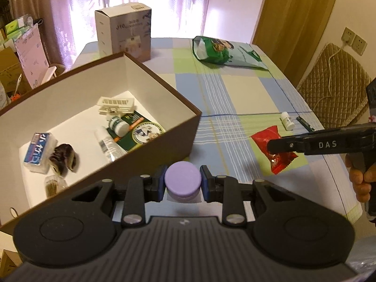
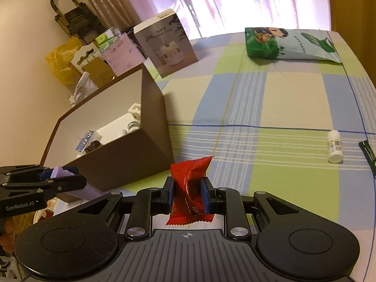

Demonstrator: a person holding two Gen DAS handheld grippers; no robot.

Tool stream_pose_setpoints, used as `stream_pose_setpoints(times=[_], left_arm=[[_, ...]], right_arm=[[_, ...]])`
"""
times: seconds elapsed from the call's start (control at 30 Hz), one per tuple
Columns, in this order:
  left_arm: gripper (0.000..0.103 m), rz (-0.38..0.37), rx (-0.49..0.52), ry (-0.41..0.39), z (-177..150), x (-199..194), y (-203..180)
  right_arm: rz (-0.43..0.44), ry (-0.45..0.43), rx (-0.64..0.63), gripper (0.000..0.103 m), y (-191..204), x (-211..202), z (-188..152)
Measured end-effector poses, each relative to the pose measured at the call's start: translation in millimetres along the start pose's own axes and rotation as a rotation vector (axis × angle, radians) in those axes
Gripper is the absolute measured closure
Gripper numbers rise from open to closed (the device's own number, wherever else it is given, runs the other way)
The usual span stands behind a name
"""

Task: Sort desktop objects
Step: 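Carry the purple tube and red packet in both tools over the box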

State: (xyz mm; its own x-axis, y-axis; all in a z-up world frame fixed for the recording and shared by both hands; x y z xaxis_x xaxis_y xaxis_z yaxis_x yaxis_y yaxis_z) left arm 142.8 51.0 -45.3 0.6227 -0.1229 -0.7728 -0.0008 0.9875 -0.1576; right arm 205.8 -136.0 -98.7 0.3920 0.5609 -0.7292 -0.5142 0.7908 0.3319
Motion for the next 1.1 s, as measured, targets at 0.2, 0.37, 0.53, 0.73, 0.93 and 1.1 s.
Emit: stream_pose_setpoints(times=[0.2, 0.37, 0.53, 0.73, 0.93, 1.1], left_arm=[[0.078, -0.003, -0.016, -0.051, 10.4, -22.8, 15.9], [0.078, 0.009, -0.035, -0.100, 20.5, -42.3, 31.8], [0.078, 0.018, -0.061, -0.154, 31.6, -63.6, 49.3], [0.079, 0.071, -0.087, -0.220, 48.6, -83.0, 77.3], [0.079, 0.123, -0.125, -0.237, 58.3, -83.8, 108.7], [0.079, 0.142, -0.137, -0.224, 64.6, -70.2, 125.8]], right_arm=[[0.018, -0.017, -0.026, 0.077, 16.3, 3.9, 11.4], [0.035, -0.026, -0.047, 0.077, 31.4, 9.9, 20.2], [0.051, -0.041, -0.066, 0.077, 44.4, 13.4, 30.3], [0.072, -0.088, -0.094, 0.077, 59.9, 12.6, 49.6], [0.105, -0.132, -0.136, 0.077, 80.7, 13.9, 72.6], [0.144, -0.154, -0.177, 0.077, 102.2, 26.4, 92.5]])
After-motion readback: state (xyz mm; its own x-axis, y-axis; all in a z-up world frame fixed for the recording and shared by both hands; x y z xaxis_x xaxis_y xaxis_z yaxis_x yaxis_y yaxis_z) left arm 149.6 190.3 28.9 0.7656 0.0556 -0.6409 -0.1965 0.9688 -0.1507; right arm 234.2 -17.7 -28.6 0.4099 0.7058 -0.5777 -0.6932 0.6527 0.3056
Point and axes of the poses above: each gripper's, at about its wrist camera, not at the fingertips, and x roughly the way its jaws point, y to its left, z to its top, the point moved 6 cm from there along x, roughly the way its jaws point, and after that the axes turned 6 degrees about -x, right-handed, at the moved point
